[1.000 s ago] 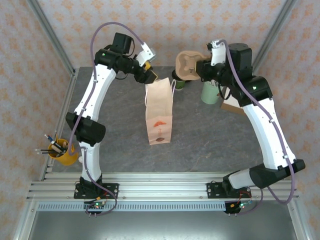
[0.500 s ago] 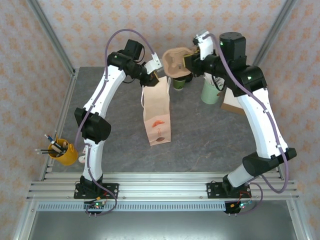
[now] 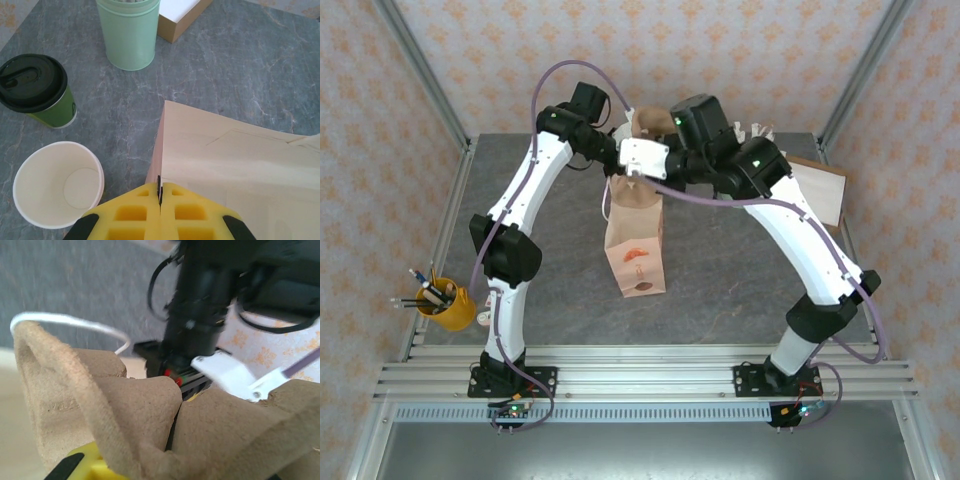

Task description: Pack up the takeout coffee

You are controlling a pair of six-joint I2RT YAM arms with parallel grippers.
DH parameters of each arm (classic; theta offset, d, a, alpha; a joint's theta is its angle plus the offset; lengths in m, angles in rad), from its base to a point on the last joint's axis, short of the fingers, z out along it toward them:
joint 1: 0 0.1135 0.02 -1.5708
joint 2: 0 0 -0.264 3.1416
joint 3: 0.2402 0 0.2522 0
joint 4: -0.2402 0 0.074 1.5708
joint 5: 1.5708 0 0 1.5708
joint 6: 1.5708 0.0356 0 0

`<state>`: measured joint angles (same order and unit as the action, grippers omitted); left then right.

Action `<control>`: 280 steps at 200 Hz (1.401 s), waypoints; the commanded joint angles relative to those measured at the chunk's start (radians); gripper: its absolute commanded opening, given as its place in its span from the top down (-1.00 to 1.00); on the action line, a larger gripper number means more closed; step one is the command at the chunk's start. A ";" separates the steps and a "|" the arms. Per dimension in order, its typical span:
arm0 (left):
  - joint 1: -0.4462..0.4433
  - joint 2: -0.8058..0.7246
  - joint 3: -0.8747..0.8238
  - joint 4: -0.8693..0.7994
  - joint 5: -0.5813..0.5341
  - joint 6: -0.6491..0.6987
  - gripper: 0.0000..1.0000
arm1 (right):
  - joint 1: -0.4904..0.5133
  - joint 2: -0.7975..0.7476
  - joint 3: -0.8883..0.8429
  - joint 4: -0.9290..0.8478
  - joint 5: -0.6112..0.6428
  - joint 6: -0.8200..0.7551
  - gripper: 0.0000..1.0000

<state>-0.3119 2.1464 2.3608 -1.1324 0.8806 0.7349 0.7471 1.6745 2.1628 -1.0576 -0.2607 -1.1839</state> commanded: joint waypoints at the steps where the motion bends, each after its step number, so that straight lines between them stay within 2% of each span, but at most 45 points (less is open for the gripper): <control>1: 0.002 -0.057 -0.001 0.028 0.044 -0.002 0.99 | 0.028 -0.024 -0.045 -0.083 0.141 -0.184 1.00; 25: -0.005 -0.059 0.001 0.056 0.037 -0.046 0.99 | 0.081 -0.004 -0.048 -0.085 0.189 -0.172 1.00; 66: -0.006 -0.060 -0.003 0.089 0.061 -0.095 0.99 | 0.130 0.041 0.002 -0.230 0.116 -0.066 1.00; 109: -0.006 -0.054 0.018 0.105 0.102 -0.123 0.99 | 0.131 0.029 -0.104 -0.255 0.174 -0.054 1.00; 141: -0.026 -0.056 0.013 0.081 0.115 -0.128 0.97 | 0.131 0.084 -0.052 -0.285 0.110 0.009 1.00; 180: -0.034 -0.055 0.001 0.069 0.149 -0.122 0.96 | 0.129 0.137 -0.048 -0.331 0.092 -0.006 1.00; 251: -0.042 -0.048 0.007 0.068 0.182 -0.136 0.94 | 0.040 0.181 -0.062 -0.380 0.001 0.032 1.00; 270: -0.043 -0.035 0.041 0.070 0.188 -0.183 0.82 | 0.026 0.188 -0.064 -0.377 -0.006 0.039 1.00; 275: -0.043 -0.029 0.059 0.070 0.181 -0.203 0.69 | 0.022 0.183 -0.063 -0.365 -0.014 0.043 1.00; 280: -0.042 -0.024 0.080 0.065 0.169 -0.226 0.47 | 0.020 0.176 -0.066 -0.351 -0.022 0.049 1.00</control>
<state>-0.3473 2.1418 2.3627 -1.0626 1.0241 0.6010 0.7818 1.8416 2.0964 -1.3804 -0.2497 -1.1675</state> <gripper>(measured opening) 0.097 0.167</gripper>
